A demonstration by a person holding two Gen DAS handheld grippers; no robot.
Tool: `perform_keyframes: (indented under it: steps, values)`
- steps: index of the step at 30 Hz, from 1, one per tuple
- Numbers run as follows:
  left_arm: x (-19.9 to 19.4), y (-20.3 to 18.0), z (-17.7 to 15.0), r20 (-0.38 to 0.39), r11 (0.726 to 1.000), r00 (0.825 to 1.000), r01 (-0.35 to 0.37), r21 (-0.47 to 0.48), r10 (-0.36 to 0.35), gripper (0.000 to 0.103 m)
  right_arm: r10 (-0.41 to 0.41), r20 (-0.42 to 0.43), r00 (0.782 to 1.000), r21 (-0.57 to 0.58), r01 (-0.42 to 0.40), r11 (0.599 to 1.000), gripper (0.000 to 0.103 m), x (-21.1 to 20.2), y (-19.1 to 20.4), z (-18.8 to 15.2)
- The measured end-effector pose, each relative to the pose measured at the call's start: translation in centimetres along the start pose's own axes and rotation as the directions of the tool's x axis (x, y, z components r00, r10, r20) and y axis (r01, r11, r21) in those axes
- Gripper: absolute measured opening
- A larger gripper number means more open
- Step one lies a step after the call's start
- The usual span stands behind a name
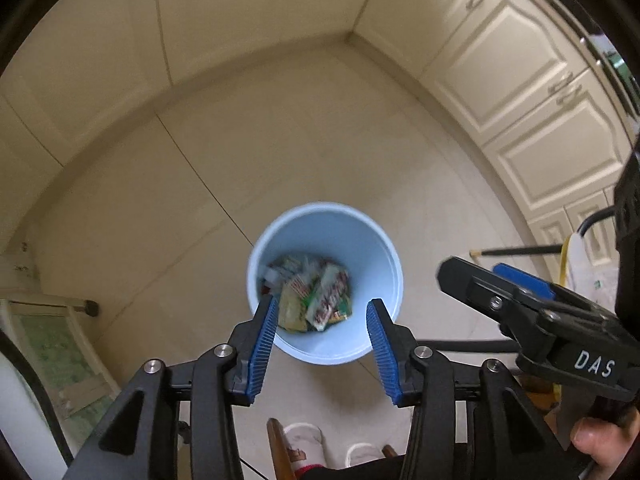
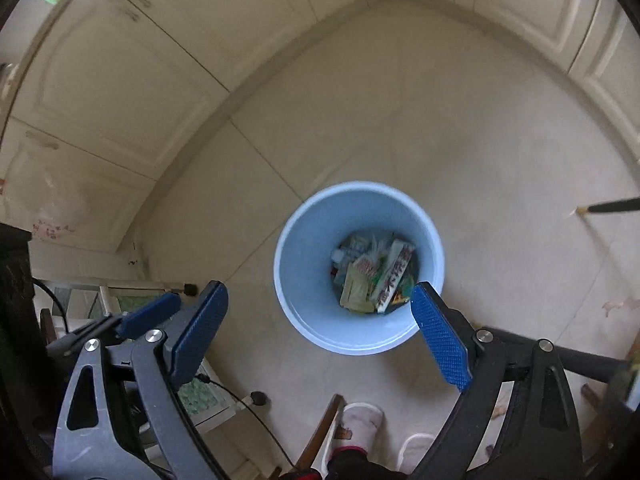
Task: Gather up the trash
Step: 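Move both tools back toward the table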
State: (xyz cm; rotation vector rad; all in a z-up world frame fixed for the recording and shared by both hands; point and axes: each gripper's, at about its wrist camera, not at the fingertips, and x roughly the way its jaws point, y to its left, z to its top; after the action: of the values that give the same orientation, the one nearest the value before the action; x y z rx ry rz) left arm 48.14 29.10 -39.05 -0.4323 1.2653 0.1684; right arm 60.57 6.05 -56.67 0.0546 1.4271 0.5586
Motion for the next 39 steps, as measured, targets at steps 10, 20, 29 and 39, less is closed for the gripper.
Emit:
perform_keyframes:
  steps: [10,20,29,39]
  values:
    - [-14.1,-4.6,-2.3,0.381,0.998,0.923,-0.068,0.007,0.060,0.060,-0.032,0.326,0.945,-0.130,0.079,0.988,0.102,-16.1,6.8,-1.7]
    - [-25.9,-14.8,-10.1,0.710,0.986,0.702,-0.149,0.071,0.055,0.083,-0.061,0.643,0.763,-0.181,0.229,0.956,0.103,-33.3,10.7,-9.6]
    - [-26.9,-23.9,-21.1,0.855,0.967,0.512,-0.168,0.189,-0.079,0.095,-0.112,0.823,0.557,-0.069,0.294,0.953,0.103,-46.0,10.0,-17.9]
    - [-22.7,-22.0,-34.7,0.894,0.945,0.416,-0.195,0.264,-0.164,0.102,-0.204,0.887,0.415,0.054,0.345,0.937,0.103,-52.7,8.5,-24.3]
